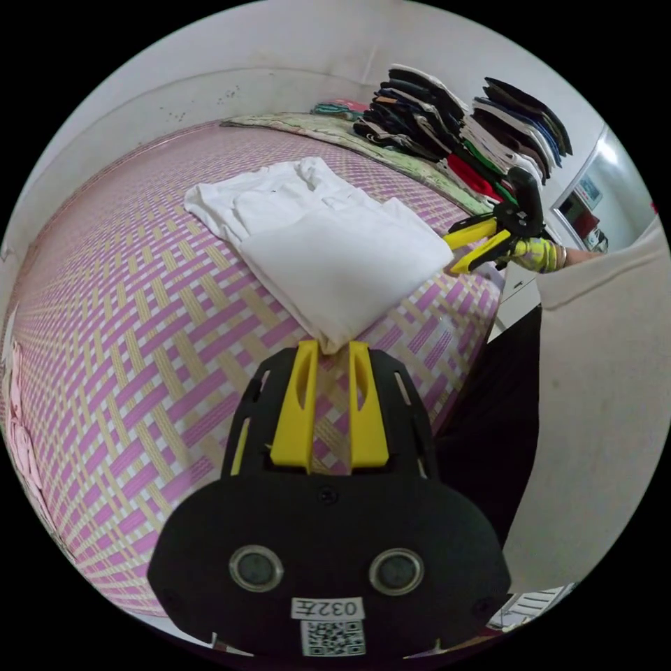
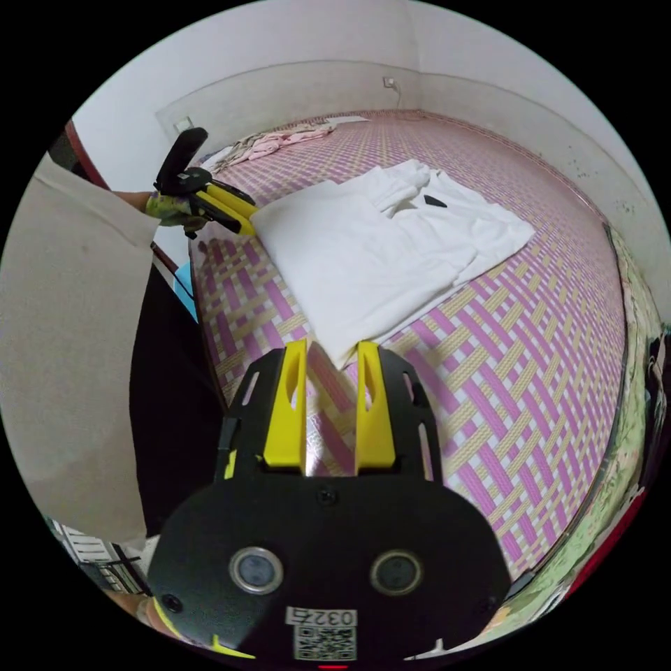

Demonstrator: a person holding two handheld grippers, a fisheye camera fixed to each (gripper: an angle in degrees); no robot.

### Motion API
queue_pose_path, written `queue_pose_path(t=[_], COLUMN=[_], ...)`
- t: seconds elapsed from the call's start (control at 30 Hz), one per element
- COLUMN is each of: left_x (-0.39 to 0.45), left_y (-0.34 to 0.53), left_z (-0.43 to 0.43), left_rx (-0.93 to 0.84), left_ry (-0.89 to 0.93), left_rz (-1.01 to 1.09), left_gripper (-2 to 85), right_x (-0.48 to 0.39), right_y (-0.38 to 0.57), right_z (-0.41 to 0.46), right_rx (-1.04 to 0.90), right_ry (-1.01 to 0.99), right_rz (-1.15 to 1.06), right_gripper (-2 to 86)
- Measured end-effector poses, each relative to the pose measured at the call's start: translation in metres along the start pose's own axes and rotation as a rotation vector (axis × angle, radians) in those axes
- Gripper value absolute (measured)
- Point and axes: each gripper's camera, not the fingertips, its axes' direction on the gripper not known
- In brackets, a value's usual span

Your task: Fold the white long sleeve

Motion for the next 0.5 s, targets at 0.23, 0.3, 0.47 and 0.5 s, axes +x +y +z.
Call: queue_pose_path(t=[0.23, 0.3, 0.47, 0.5], left_x=[0.017, 0.016, 0.009, 0.007], left_y=[-0.001, 0.000, 0.004, 0.004], left_z=[0.006, 0.007, 0.011, 0.013], left_rx=[0.002, 0.009, 0.026, 0.023], left_ry=[-0.076, -0.097, -0.111, -0.114], left_rz=[0.070, 0.066, 0.040, 0.035], left_gripper=[6.1, 5.2, 0.8, 0.2], right_x=[-0.030, -0.030, -0.030, -0.027], right_y=[0.000, 0.002, 0.011, 0.012], right_z=[0.006, 0.006, 0.010, 0.010], right_rx=[-0.053, -0.056, -0.048, -0.043], right_ry=[0.186, 0.200, 0.299, 0.300], right_rz=[-0.188, -0.167, -0.133, -0.117], right_gripper=[9.2, 7.8, 3.2, 1.7])
